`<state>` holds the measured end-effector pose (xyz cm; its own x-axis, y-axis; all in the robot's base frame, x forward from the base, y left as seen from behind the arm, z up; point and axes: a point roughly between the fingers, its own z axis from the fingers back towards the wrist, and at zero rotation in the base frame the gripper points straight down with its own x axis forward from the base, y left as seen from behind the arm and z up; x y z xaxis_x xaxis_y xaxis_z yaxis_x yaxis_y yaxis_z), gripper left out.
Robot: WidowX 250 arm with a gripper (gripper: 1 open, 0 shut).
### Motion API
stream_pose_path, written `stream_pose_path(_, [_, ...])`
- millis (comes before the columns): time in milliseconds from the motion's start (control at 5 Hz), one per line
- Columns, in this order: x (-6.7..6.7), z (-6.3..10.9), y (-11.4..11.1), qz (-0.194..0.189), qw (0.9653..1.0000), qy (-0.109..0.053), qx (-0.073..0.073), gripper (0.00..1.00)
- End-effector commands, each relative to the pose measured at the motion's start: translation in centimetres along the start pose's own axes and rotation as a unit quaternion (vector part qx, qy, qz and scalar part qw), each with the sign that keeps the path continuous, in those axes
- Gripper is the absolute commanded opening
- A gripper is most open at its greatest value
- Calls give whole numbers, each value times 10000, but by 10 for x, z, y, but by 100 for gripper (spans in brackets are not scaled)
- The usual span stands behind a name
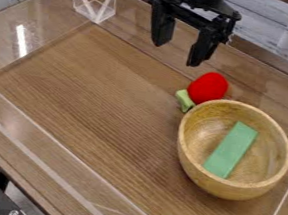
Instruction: Remove the green object from the brown bowl and put it on the table
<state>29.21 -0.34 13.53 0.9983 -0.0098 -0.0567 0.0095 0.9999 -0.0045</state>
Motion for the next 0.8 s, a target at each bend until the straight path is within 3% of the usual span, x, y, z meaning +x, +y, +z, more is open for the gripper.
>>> stream_pose_path(0, [-4,-12,5,-63,9998,168,-31,100])
stream_pose_path(200, [-18,-23,-30,-385,9991,156,-56,100])
stream_pose_path(600, [-36,-33,-107,-1014,9947,-116,-80,100])
